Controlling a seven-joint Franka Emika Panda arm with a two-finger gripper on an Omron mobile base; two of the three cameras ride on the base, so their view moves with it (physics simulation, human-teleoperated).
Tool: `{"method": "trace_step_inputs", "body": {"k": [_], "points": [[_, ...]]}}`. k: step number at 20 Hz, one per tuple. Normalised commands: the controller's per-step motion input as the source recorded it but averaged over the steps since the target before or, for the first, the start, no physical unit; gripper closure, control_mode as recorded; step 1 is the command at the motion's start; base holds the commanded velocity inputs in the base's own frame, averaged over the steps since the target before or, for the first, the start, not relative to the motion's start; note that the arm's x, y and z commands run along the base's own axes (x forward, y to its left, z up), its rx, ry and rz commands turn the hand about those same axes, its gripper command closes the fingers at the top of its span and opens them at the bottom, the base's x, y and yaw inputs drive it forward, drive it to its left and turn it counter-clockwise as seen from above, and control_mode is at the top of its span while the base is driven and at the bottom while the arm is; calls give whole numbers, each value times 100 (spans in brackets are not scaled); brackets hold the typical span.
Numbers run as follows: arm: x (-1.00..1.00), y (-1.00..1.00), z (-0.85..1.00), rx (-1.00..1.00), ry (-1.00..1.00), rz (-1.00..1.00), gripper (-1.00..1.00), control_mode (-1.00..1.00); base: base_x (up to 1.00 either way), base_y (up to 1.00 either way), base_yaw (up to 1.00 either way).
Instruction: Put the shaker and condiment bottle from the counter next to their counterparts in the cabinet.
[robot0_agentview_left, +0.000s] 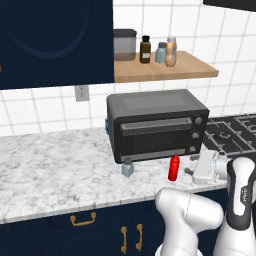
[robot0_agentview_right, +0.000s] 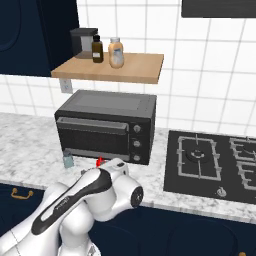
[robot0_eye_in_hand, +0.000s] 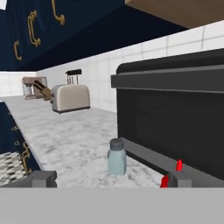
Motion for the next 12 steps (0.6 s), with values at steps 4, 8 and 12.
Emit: {"method": "trace_step_inputs", "body": {"k": [4, 8, 12], "points": [[17, -1, -11, 5, 0, 0, -100, -100, 0, 0, 0], [16, -11, -16, 7, 0, 0, -100, -100, 0, 0, 0], [21, -16, -17, 6, 0, 0, -100, -100, 0, 0, 0]]}}
